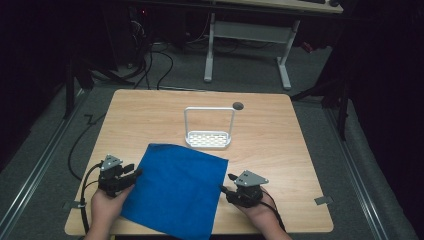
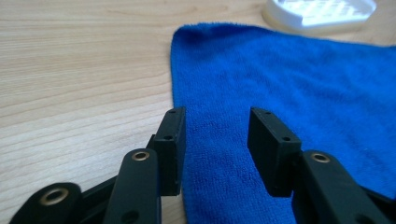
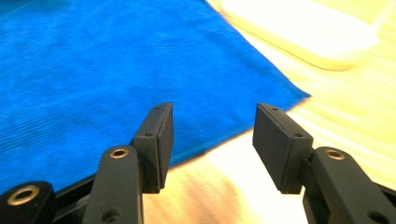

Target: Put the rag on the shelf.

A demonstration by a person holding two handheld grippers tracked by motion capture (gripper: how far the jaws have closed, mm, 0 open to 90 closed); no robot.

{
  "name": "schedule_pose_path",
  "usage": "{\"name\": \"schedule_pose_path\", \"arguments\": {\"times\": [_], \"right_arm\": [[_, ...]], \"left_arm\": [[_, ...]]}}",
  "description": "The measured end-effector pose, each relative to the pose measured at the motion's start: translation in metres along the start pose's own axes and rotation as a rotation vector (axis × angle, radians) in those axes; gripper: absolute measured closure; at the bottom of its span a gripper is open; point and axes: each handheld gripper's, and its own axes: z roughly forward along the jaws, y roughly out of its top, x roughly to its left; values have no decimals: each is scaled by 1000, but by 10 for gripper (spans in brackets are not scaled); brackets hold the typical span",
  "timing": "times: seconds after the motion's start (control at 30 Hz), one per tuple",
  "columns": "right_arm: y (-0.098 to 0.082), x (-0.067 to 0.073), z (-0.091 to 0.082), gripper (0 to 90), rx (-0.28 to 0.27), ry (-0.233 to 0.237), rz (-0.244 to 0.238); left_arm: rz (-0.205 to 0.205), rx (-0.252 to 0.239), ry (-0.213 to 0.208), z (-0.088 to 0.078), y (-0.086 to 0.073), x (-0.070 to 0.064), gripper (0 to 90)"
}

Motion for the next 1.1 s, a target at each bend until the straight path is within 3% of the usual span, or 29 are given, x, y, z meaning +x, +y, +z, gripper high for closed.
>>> {"name": "schedule_pose_path", "arguments": {"times": [0.1, 0.43, 0.73, 0.93, 1.03, 1.07, 1.1], "right_arm": [[-2, -4, 0, 484, 2, -9, 12], [-2, -11, -3, 483, -5, -12, 49], [-3, -9, -2, 488, -4, -3, 42], [-1, -1, 2, 593, 1, 46, 10], [1, 8, 6, 674, 21, 74, -30], [2, 14, 9, 741, 30, 99, -53], [2, 14, 9, 741, 30, 99, -53]], "left_arm": [[24, 13, 14, 3, 1, -1, 576], [19, 12, 16, 3, 0, 1, 571], [22, 13, 12, 3, 0, 2, 571], [52, 29, -17, 5, 0, -2, 630], [71, 56, -31, 7, 0, -5, 721], [98, 70, -41, 8, -1, -9, 740], [98, 70, -41, 8, -1, -9, 766]]}}
